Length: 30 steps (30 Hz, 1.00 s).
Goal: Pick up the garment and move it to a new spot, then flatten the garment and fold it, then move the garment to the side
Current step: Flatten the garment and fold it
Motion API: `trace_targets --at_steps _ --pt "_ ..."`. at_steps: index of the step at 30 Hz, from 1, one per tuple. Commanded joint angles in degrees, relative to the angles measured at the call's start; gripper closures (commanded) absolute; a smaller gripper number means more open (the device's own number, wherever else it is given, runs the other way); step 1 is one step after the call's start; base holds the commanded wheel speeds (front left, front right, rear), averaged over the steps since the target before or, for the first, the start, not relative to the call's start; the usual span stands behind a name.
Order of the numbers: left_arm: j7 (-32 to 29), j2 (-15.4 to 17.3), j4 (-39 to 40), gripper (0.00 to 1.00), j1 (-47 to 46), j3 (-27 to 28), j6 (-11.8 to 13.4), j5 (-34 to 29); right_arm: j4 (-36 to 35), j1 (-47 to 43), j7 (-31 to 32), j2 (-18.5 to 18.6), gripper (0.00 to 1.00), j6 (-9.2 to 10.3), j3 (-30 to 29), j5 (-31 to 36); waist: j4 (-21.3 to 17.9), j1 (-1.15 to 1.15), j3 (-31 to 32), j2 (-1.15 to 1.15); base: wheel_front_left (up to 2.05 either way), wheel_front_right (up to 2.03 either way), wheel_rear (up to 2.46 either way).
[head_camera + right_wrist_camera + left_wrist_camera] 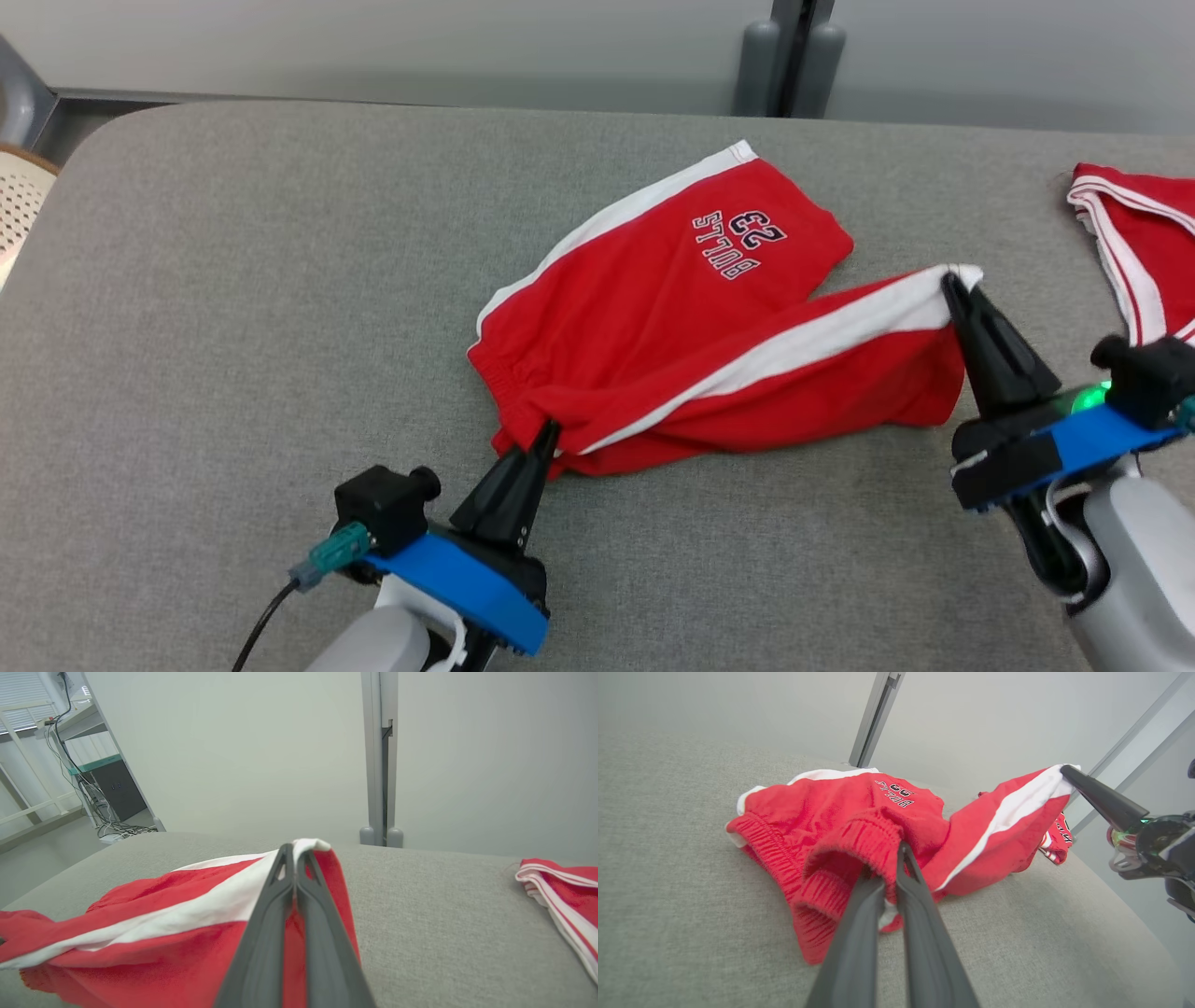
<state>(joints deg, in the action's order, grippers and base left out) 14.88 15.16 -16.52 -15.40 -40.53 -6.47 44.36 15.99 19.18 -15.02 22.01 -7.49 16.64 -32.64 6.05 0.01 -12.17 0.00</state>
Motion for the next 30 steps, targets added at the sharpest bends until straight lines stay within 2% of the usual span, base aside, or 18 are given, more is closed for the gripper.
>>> trace_targets --at_steps 1,6,14,25,26,27,28,29,30 --pt "0.3 -0.6 -0.6 1.00 -2.8 0.7 -0.3 -0.5 2.1 4.2 -0.2 0.7 1.00 -0.01 0.7 0.2 2.0 -0.01 -2.8 0.00 0.00 0.00 0.00" --pt "0.3 -2.7 -2.1 1.00 -8.1 2.0 -0.7 -1.4 9.4 16.2 -0.2 1.6 1.00 -0.01 4.6 0.5 3.9 -0.01 -7.6 0.00 0.00 0.00 0.00" --pt "0.3 -4.9 -1.7 1.00 -14.4 6.2 -1.2 -1.3 21.6 33.0 0.4 0.7 1.00 -0.01 9.2 -1.4 6.1 -0.01 -13.3 0.00 0.00 0.00 0.00" --pt "0.4 -7.3 -2.7 1.00 -18.6 7.0 -1.2 -2.5 34.6 45.7 0.2 -1.7 1.00 -0.01 16.8 -3.1 6.9 -0.01 -17.5 0.00 0.00 0.00 0.00" --pt "0.4 -7.4 -2.9 0.80 -18.6 7.3 -1.2 -2.7 35.3 46.2 0.1 -1.9 1.00 -0.01 17.3 -3.3 6.9 -0.01 -17.6 0.00 0.00 0.00 0.00" --pt "0.4 -7.4 -3.0 0.54 -18.7 7.6 -1.2 -3.3 36.1 46.8 0.1 -2.0 0.76 -0.01 17.7 -3.3 6.9 -0.01 -17.7 0.00 0.00 0.00 0.00" --pt "0.4 -7.5 -3.2 0.00 -18.7 8.1 -1.2 -4.0 36.6 47.0 0.0 -2.1 0.12 -0.01 18.1 -3.3 7.0 -0.01 -17.7 0.00 0.00 0.00 0.00" --pt "0.4 -7.8 -3.4 0.00 -18.5 8.3 -1.2 -4.5 37.4 47.2 -0.1 -2.2 0.00 -0.01 18.4 -3.5 7.0 -0.01 -17.6 0.00 0.00 0.00 0.00" --pt "0.4 -8.1 -3.6 0.00 -18.1 8.6 -1.2 -5.0 37.9 47.4 -0.2 -2.1 0.00 0.00 18.3 -3.6 7.0 -0.01 -17.4 0.00 0.00 0.00 0.00"
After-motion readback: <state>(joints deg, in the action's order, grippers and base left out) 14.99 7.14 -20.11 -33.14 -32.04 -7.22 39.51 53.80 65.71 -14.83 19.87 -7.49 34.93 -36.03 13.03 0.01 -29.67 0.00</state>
